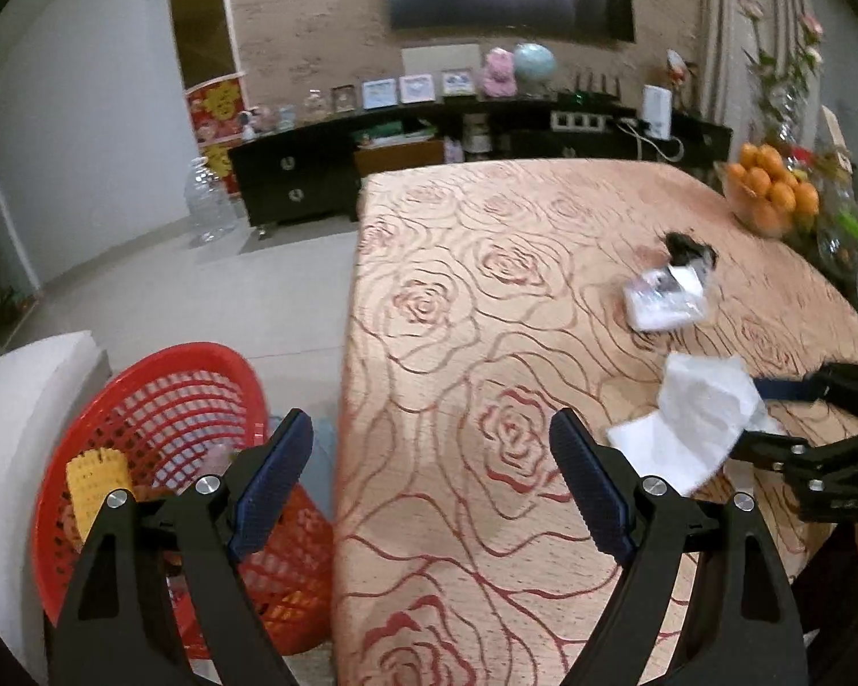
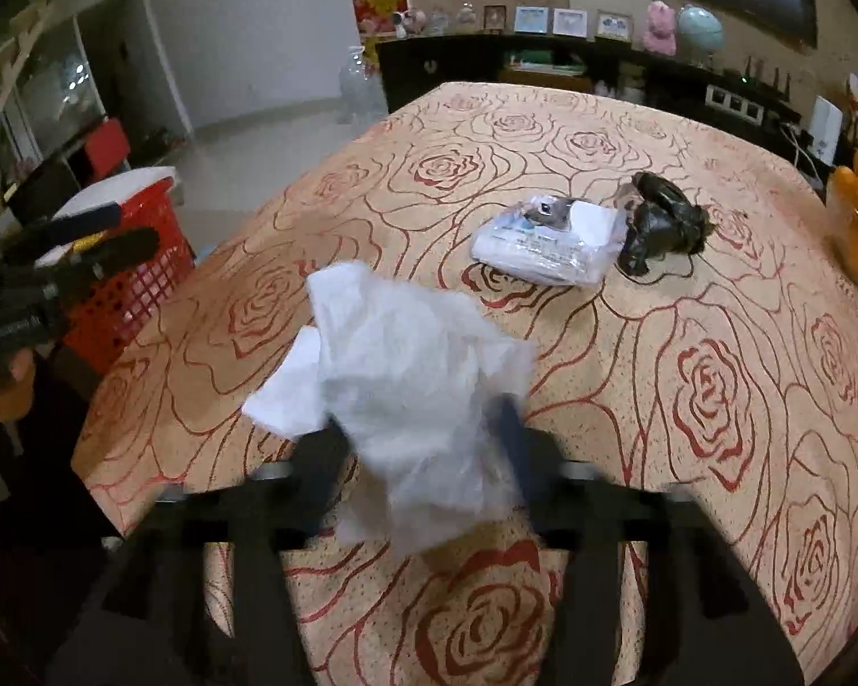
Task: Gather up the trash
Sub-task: 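Close the right tool on the white tissue while the left tool grasps another tissue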
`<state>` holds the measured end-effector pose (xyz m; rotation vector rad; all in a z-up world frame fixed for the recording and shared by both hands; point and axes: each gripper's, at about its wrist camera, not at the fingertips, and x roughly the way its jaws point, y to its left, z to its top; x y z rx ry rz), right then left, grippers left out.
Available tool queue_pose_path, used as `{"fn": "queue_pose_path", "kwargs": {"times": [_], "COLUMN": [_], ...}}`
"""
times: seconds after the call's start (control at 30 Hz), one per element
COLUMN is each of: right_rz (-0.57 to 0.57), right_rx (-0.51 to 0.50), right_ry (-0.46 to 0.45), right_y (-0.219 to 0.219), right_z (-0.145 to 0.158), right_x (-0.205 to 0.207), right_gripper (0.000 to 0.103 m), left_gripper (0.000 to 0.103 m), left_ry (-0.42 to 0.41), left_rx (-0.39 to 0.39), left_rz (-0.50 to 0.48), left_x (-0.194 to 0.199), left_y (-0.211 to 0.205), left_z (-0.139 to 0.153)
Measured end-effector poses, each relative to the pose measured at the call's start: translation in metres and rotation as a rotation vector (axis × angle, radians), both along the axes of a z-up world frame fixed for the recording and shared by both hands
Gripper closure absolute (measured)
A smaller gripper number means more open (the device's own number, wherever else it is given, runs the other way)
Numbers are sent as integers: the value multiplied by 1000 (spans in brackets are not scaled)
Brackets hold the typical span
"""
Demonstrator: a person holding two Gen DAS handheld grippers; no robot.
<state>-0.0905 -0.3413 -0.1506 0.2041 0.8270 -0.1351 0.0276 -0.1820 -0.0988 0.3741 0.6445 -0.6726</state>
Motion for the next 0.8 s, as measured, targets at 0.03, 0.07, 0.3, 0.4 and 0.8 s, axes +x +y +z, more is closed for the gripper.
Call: {"fn": "queue_pose_path", "kwargs": {"times": [0.03,0.07,0.3,0.4,0.8], "right_rz": [-13,-22,-168,-236,-316], "right_rx": [2,8,86,101,113], "right_ry": [-14,-36,-161,-179,-194], "right_y": [0,-3,-44,-59,-73], "right_z": [3,8,31,33,34], "right_x": [-4,-10,-42,-50,-60], "right_gripper": [30,28,25,25,25], "left_gripper": [21,21,21,21,21], "left_ry": [-1,-2,39,48,48], "left_rx": [6,10,-11,-33,121], "left_rz": [-10,-18,-77,-130,-397], "left_x": [-2,-3,-10,-19,-71], "left_y": [-2,-4,-12,-19,-91], "left_z": [-1,-2,-5,-5,-43]}}
